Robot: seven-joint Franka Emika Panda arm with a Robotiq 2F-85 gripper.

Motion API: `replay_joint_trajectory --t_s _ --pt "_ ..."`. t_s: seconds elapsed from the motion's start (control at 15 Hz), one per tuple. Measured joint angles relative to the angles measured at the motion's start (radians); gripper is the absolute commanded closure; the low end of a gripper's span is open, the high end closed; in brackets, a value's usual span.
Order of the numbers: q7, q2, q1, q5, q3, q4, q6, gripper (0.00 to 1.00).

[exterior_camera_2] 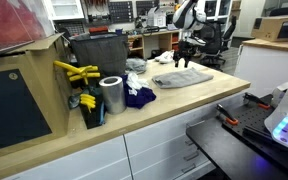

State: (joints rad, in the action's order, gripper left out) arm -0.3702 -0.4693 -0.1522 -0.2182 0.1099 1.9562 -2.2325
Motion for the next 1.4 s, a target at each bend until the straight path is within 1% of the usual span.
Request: replay_joint_trajectory --t_s 0.2,0.53,0.73,1.07,1.4 --pt "0.0 -0.013 -0.002 0.002 -0.034 0.0 0.005 0.0" --pt "0.007 -0.044 0.003 0.018 -0.046 -0.022 0.005 0.0" --pt "0.033 -0.066 0.01 0.071 -0.061 -0.049 0.005 0.0" --pt "0.099 -0.106 0.025 0.184 -0.113 -0.107 0.004 0.0" --pt "0.107 -0.143 0.024 0.229 -0.147 -0.186 0.005 0.0"
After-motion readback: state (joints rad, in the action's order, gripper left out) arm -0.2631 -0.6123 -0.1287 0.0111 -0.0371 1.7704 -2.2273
